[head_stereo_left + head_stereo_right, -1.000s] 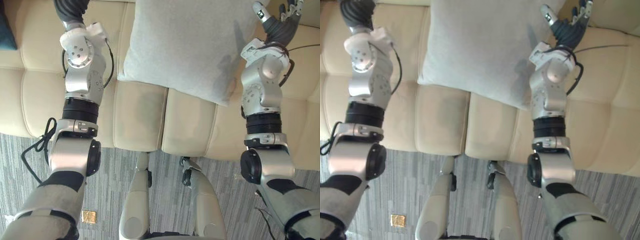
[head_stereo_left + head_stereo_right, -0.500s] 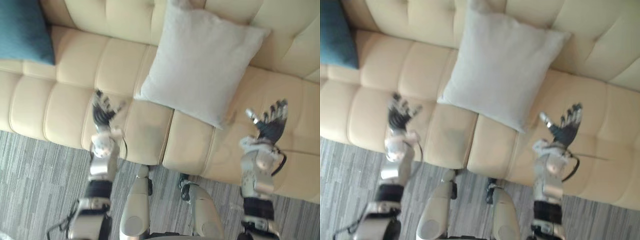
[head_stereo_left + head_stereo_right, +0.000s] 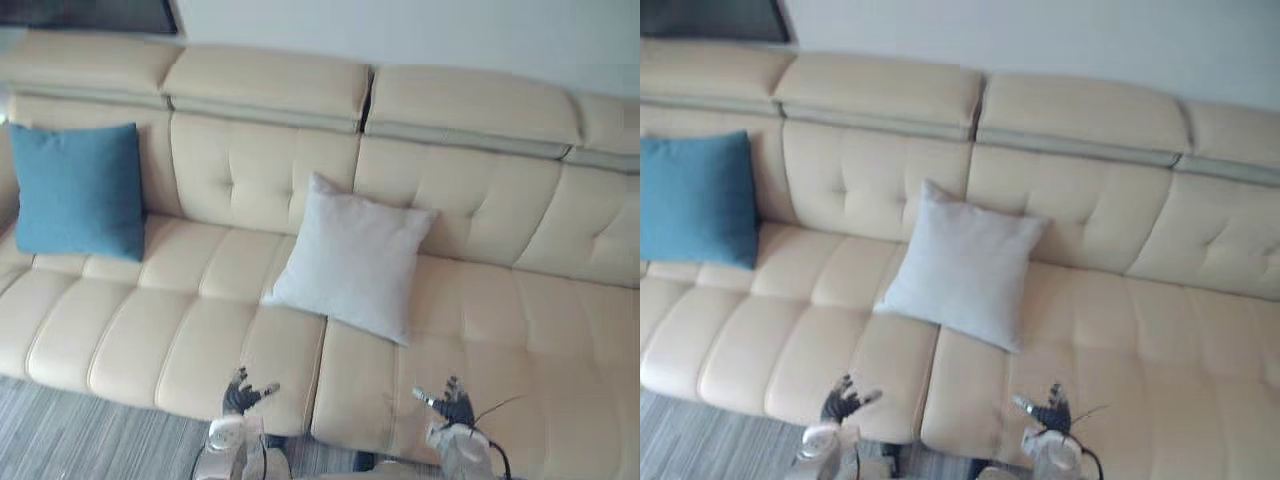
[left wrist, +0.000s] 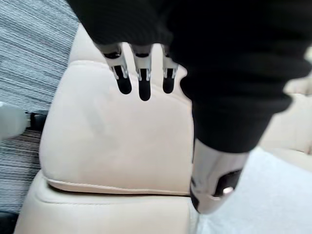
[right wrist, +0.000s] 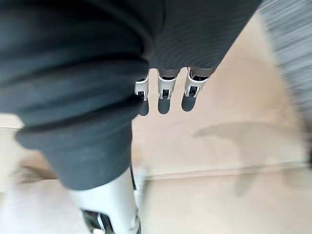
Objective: Pick up cushions and gather them together orderly.
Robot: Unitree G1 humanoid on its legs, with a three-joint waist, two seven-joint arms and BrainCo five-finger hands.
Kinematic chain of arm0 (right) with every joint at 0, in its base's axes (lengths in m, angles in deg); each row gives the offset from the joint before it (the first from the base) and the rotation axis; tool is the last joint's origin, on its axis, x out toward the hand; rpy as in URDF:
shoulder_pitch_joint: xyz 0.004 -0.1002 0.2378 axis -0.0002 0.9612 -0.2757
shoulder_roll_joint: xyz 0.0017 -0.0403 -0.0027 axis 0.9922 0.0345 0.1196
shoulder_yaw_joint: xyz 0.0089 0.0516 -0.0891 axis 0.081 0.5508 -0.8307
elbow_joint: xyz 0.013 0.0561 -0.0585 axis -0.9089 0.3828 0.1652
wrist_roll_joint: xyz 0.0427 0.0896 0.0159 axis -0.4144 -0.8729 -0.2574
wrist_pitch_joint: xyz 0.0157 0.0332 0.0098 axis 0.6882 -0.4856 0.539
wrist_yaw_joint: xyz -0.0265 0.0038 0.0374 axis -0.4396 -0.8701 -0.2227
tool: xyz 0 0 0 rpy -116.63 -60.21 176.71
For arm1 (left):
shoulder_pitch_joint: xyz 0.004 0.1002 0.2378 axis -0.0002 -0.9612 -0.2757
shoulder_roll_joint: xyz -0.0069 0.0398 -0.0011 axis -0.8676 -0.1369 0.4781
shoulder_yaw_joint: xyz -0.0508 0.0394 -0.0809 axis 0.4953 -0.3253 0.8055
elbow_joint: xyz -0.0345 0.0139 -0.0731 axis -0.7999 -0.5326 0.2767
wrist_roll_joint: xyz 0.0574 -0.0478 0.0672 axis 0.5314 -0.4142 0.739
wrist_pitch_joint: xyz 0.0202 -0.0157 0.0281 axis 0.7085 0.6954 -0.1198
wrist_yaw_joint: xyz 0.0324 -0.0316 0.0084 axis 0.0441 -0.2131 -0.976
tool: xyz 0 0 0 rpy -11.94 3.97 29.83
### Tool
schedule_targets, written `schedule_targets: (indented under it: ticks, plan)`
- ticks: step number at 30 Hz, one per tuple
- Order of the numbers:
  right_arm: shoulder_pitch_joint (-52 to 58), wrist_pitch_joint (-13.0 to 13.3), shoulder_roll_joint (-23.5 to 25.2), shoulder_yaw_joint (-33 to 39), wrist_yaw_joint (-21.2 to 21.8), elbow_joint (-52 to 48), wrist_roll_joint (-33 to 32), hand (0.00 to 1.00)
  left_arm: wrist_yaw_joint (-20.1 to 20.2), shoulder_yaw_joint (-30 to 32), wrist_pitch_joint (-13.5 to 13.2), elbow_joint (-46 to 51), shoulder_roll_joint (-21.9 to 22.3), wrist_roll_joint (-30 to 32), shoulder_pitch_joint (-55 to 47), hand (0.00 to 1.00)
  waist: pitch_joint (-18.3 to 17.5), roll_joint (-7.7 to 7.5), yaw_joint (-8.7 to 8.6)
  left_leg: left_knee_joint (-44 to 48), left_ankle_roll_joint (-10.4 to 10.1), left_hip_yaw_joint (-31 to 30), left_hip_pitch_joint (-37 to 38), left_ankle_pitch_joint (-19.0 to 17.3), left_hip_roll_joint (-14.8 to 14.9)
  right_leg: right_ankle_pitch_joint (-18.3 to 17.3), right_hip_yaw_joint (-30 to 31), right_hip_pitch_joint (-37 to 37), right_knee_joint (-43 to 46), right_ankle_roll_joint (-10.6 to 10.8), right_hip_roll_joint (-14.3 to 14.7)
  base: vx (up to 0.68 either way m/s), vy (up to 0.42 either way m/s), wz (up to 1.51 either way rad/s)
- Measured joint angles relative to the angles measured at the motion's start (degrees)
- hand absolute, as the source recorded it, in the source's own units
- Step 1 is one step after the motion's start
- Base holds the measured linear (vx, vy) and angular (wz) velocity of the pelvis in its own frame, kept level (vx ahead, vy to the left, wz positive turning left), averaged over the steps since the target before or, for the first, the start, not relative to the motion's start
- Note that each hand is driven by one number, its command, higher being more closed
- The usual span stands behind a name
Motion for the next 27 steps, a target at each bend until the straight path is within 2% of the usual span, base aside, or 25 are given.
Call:
schedule_targets:
  ticks: [6, 10, 12, 13, 14, 15, 16, 17, 18, 19, 21, 22, 23, 24, 25, 26, 27]
  plan:
    - [-2.0, -1.1, 0.1, -0.2, 0.4, 5.5, 1.8, 0.00, -0.1, 0.0, 0.0, -3.3, 0.1, 1.2, 0.2, 0.00, -0.2, -0.06, 0.00, 0.0, 0.4, 1.9, 1.8, -0.1, -0.4, 1.1, 2.9, 0.6, -0.1, 1.7, -0.2, -0.03, 0.042, -0.19]
    - [-4.8, -1.7, 0.0, -2.4, 0.3, 8.4, 2.3, 0.00, -0.1, 0.0, 0.0, -4.8, 0.2, 1.1, 0.5, 0.00, 0.1, -0.48, 0.15, 0.0, 0.7, 4.0, 2.3, -0.3, -0.7, 1.7, 5.5, -1.0, 0.4, 2.1, -0.4, -0.10, 0.057, -0.27]
    - [-6.2, -1.8, 0.2, -3.2, 0.2, 8.5, 2.3, 0.00, -0.2, 0.0, 0.0, -4.8, 0.0, 1.1, 1.3, 0.00, 0.4, -0.86, 0.17, 1.4, 1.2, 4.3, 0.8, -0.7, -0.7, 1.1, 5.6, -2.6, 1.8, 3.0, -0.6, -0.13, 0.032, -0.11]
    - [-7.4, -1.9, 0.1, -3.3, -0.1, 8.5, 2.3, 0.00, -0.2, 0.1, 0.0, -4.8, 0.0, 1.1, 2.8, 0.00, 0.8, -1.62, 0.04, 5.6, 1.9, 4.1, -2.1, -2.0, -0.9, 2.1, 5.6, -4.4, 3.1, 3.7, -1.2, -0.10, 0.024, 0.00]
    - [-7.7, -1.9, -0.1, -3.3, -0.2, 8.5, 2.3, 0.00, -0.2, 0.5, 0.1, -4.6, 0.2, 1.1, 3.3, 0.00, 0.9, -1.54, 0.20, 7.1, 2.2, 4.0, -3.4, -2.5, -0.3, 2.8, 5.8, -4.8, 2.6, 4.3, -1.1, -0.11, 0.051, -0.04]
    - [-9.0, -2.0, -0.3, -3.4, -0.3, 8.7, 2.4, 0.00, -0.4, 2.0, 0.0, -4.0, 1.3, 1.1, 3.7, 0.00, 1.0, -0.31, 0.90, 9.5, 3.3, 4.1, -5.7, -2.6, 1.3, 0.8, 5.0, -6.9, 11.3, 2.6, -1.1, -0.08, 0.045, 0.03]
    - [-9.2, -2.0, -0.3, -3.5, -0.3, 8.6, 2.4, 0.00, -0.7, 2.2, 0.0, -3.8, 1.2, 1.1, 4.0, 0.00, 0.9, -0.38, 0.57, 11.0, 3.3, 3.8, -6.9, -2.6, 1.4, -0.9, 4.6, -8.4, 18.3, 2.1, -1.7, -0.09, 0.016, 0.27]
    - [-9.6, -1.9, -0.3, -3.9, -0.3, 9.6, 2.4, 0.00, -1.3, 2.3, 0.1, -3.2, 0.7, 1.0, 4.3, 0.00, 0.9, -0.83, 0.46, 14.7, 3.8, 2.7, -9.0, -3.0, 1.4, -4.1, 5.2, -8.7, 30.8, 3.6, -3.5, -0.08, -0.033, 0.36]
    - [-9.8, -1.9, -0.3, -4.1, -0.3, 10.4, 2.4, 0.00, -1.4, 2.3, 0.1, -2.7, 0.5, 1.0, 4.2, 0.00, 0.9, -0.88, 0.56, 15.6, 3.8, 2.4, -9.6, -3.0, 1.3, -4.8, 5.7, -8.5, 34.0, 4.1, -3.8, -0.14, -0.099, 0.42]
    - [-10.1, -1.9, -0.2, -4.6, -0.2, 11.2, 2.3, 0.00, -1.4, 2.4, 0.1, -1.4, 0.1, 1.0, 4.0, 0.00, 0.4, -1.82, 1.25, 17.3, 3.6, 1.8, -11.4, -2.9, 1.3, -5.7, 7.4, -7.1, 39.5, 5.6, -4.4, -0.15, -0.121, 0.24]
    - [-10.6, -1.8, -0.1, -4.6, -0.2, 12.4, 2.3, 0.00, -1.5, 2.5, 0.0, -0.7, 0.2, 0.3, 3.9, 0.00, -0.1, -2.85, 3.07, 19.8, 2.4, 1.1, -14.3, -1.9, 1.6, -5.9, 9.9, -3.8, 39.9, 5.9, -4.5, -0.25, -0.207, 0.05]
    - [-11.9, -1.9, -0.4, -4.6, -0.3, 12.8, 2.3, 0.00, -1.9, 2.4, 0.0, -0.2, 0.7, -0.2, 3.9, 0.00, 0.0, -2.70, 4.12, 21.4, 1.5, 0.9, -16.5, -1.1, 2.8, -9.5, 10.3, -1.5, 33.8, 5.4, -3.6, -0.38, -0.316, -0.16]
    - [-12.4, -1.8, -0.7, -4.5, -0.3, 12.8, 2.3, 0.00, -2.2, 2.1, 0.0, -0.2, 1.1, -0.2, 3.7, 0.00, 0.1, -1.92, 4.55, 21.3, 1.4, 0.6, -17.1, -0.4, 3.5, -11.3, 9.4, -0.7, 31.4, 4.4, -2.8, -0.47, -0.319, -0.34]
    - [-12.8, -1.8, -1.8, -4.6, -0.9, 12.5, 2.3, 0.00, -2.4, 1.6, 0.2, -0.2, 2.8, -0.3, 2.8, 0.00, -0.2, 0.83, 5.56, 19.4, 1.6, -0.5, -18.6, 0.9, 5.6, -13.9, 6.9, 0.0, 26.2, 3.2, -0.4, -0.54, -0.332, -0.28]
    - [-12.9, -1.7, -2.4, -4.8, -1.3, 12.3, 2.3, 0.00, -2.4, -0.4, 0.3, -0.2, 3.3, -0.8, 2.5, 0.00, 0.1, 1.87, 5.91, 17.2, 1.5, -1.5, -19.4, 0.9, 6.7, -16.3, 5.5, 0.2, 22.9, 2.4, 1.1, -0.49, -0.261, -0.19]
    - [-12.9, -1.7, -2.6, -5.1, -1.4, 12.3, 2.3, 0.00, -2.4, -1.5, 0.3, -0.3, 3.4, -0.9, 2.5, 0.00, 0.3, 2.14, 5.82, 16.3, 1.5, -2.1, -19.8, 0.9, 7.0, -17.2, 4.9, 0.2, 21.8, 1.5, 1.8, -0.47, -0.260, 0.14]
    - [-12.8, -1.7, -3.4, -5.1, -1.8, 12.3, 2.3, 0.00, -2.4, -3.7, 0.3, -0.3, 3.5, -0.9, 3.1, 0.00, 1.3, 3.77, 5.50, 13.4, 1.2, -3.0, -19.7, 0.8, 8.3, -17.7, 3.6, 0.2, 20.2, 0.1, 3.8, -0.43, -0.188, 0.18]
